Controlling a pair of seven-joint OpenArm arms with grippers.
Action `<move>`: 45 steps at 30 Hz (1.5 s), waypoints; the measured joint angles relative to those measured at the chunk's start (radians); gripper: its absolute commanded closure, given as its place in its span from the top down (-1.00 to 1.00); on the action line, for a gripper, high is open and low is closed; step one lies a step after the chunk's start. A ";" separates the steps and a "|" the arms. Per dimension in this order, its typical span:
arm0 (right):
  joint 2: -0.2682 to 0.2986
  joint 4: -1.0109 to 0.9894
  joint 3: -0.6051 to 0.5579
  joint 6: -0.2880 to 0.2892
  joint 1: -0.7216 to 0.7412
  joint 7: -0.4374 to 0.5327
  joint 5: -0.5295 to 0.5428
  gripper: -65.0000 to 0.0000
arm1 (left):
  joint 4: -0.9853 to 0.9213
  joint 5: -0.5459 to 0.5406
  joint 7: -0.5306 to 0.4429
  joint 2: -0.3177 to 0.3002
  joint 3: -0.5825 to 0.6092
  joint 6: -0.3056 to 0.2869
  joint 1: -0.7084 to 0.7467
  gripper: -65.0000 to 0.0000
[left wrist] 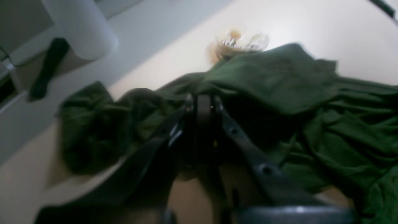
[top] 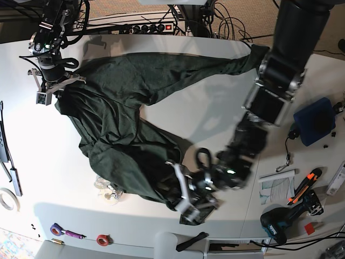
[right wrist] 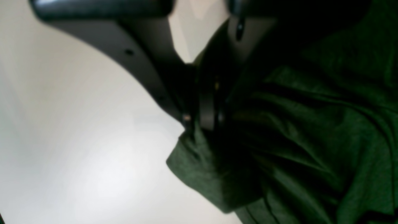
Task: Layout the t-shirt on the table in an organized manner, then fold the t-shirt properly
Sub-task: 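Pull the hem with the left gripper outward to spread the body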
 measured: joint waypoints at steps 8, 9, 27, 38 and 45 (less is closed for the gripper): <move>0.002 0.000 0.000 0.000 0.000 0.000 0.000 -1.00 | 0.060 -0.097 0.033 -0.198 -0.197 -0.064 0.047 -1.00; 0.001 0.000 0.000 0.000 0.000 0.000 0.000 -1.00 | 0.061 -0.106 0.039 -0.216 -0.219 -0.070 0.046 -1.00; 0.000 0.000 0.000 0.004 0.000 0.000 0.011 -1.00 | 0.061 -0.119 0.131 -0.441 -0.386 -0.017 0.043 -1.00; 0.010 0.000 0.000 0.004 0.000 0.000 -0.003 -1.00 | 0.066 -0.285 0.226 -0.482 -0.397 -0.147 0.200 -1.00; 0.089 0.000 0.000 0.005 0.000 -0.005 -0.027 -1.00 | 0.066 -0.415 0.298 -0.480 -0.604 -0.264 0.362 -1.00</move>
